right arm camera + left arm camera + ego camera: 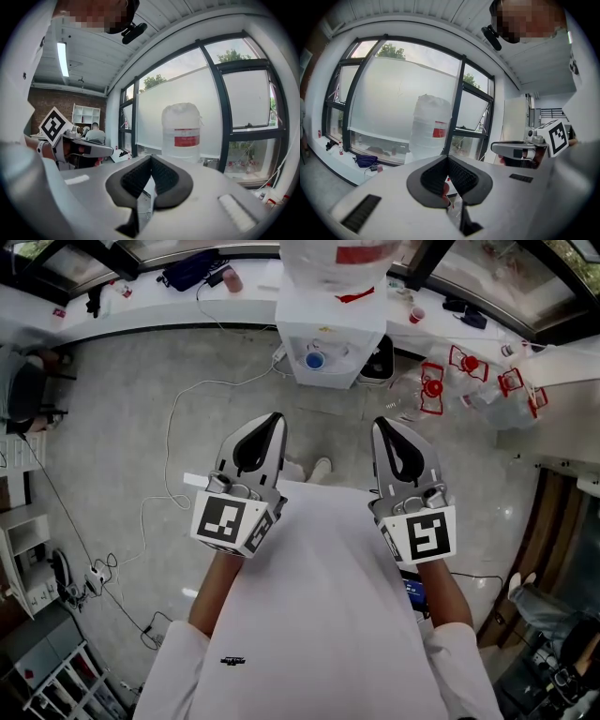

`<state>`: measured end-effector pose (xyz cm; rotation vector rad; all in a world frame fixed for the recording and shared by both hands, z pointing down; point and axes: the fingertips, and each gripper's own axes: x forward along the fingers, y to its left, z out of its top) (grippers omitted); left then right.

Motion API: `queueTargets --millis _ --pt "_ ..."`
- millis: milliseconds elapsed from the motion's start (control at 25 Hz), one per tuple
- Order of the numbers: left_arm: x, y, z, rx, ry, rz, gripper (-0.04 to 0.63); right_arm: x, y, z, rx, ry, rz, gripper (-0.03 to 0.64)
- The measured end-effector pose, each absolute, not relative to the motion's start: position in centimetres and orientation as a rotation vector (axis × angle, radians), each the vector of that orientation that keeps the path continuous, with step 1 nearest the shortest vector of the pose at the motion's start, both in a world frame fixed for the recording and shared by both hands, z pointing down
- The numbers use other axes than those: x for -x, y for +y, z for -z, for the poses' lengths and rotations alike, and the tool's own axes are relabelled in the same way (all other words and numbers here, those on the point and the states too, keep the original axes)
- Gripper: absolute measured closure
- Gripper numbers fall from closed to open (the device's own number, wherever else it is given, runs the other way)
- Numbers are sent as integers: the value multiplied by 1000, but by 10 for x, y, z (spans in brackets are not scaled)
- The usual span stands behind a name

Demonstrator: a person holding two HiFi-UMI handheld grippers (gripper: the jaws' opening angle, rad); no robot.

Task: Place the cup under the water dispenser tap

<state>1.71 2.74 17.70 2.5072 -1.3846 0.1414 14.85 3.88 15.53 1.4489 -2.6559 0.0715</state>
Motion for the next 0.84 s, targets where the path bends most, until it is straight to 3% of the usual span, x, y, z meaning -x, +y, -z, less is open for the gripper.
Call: queueTargets --millis 840 --pt "-21 25 -170 -2497 -1377 -80 588 -158 40 -155 -1544 -2651 -170 620"
